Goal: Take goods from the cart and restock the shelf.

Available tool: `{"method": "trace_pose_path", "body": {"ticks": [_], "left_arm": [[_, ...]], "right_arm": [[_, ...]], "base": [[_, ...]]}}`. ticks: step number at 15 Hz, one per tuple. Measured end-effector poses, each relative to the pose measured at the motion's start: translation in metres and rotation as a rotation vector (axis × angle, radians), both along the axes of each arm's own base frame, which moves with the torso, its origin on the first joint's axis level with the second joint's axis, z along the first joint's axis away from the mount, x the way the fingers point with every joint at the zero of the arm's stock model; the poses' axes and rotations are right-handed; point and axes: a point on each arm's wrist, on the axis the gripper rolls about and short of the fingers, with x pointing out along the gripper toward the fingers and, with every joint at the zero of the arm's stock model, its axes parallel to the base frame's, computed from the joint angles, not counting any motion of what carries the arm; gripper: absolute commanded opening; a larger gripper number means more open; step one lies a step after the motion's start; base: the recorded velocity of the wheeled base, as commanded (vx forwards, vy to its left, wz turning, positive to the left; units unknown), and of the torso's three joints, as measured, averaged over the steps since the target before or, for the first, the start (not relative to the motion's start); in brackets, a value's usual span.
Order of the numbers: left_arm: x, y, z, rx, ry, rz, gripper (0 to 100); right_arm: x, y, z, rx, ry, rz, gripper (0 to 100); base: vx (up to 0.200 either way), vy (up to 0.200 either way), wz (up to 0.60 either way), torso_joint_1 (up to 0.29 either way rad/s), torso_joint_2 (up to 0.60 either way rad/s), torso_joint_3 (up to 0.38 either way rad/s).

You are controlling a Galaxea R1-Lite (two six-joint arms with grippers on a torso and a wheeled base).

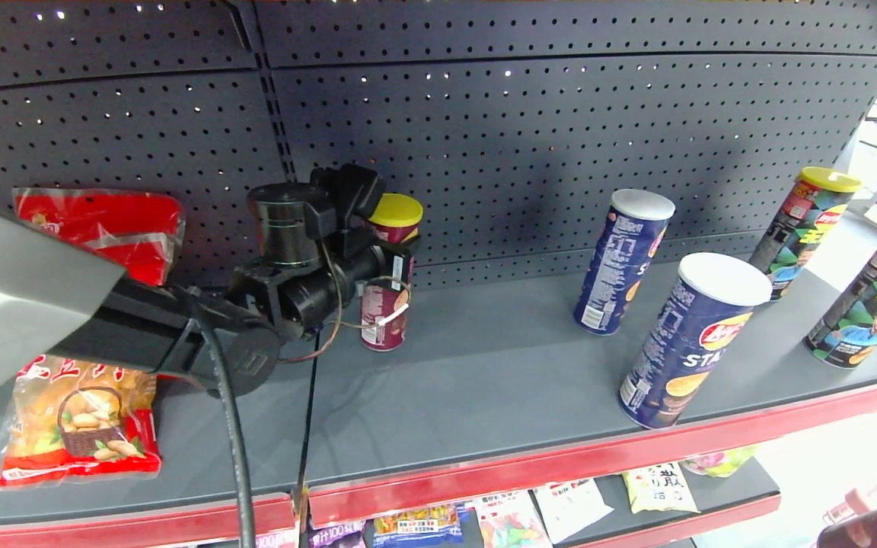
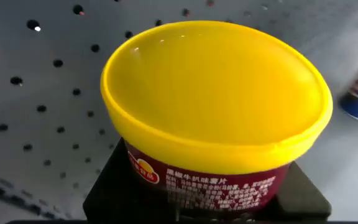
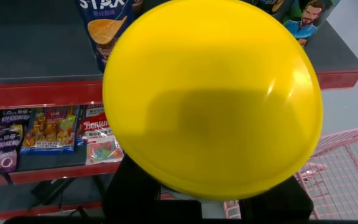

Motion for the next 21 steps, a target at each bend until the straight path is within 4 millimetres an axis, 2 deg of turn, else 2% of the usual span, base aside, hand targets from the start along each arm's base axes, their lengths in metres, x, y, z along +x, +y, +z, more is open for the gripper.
{"method": "trace_pose_path", "body": {"ticks": [4, 7, 9, 13, 15, 18, 21], "left_arm": [[-0.036, 0.021, 0.028, -0.056, 0.015, -0.058, 0], [-0.053, 0.042, 0.042, -0.085, -0.008, -0.057, 0], [-0.064, 0.049, 0.049, -0.095, -0.015, -0.17, 0], [-0.086, 0.065, 0.038, -0.09, 0.049, -0.572, 0], [-0.09, 0.076, 0.029, -0.067, 0.064, -0.614, 0], [-0.098, 0.082, 0.02, -0.059, 0.086, -0.731, 0], [-0.1, 0.083, 0.015, -0.062, 0.108, -0.74, 0]], "right_arm": [[0.002, 0.0, 0.0, -0.001, 0.008, -0.002, 0], [0.004, 0.0, 0.002, -0.002, 0.011, -0.004, 0], [0.005, 0.0, 0.003, -0.002, 0.015, -0.005, 0], [0.006, 0.0, 0.005, -0.004, 0.017, -0.009, 0], [0.006, 0.0, 0.006, -0.003, 0.014, -0.008, 0], [0.006, 0.0, 0.009, -0.004, 0.01, -0.008, 0], [0.006, 0.0, 0.009, -0.005, 0.012, -0.008, 0]], "base": [[0.0, 0.0, 0.0, 0.0, 0.0, 0.0], [0.0, 0.0, 0.0, 0.0, 0.0, 0.0], [0.0, 0.0, 0.0, 0.0, 0.0, 0.0], [0.0, 0.0, 0.0, 0.0, 0.0, 0.0], [0.0, 0.0, 0.0, 0.0, 0.0, 0.0], [0.0, 0.0, 0.0, 0.0, 0.0, 0.0], [0.0, 0.0, 0.0, 0.0, 0.0, 0.0]]}}
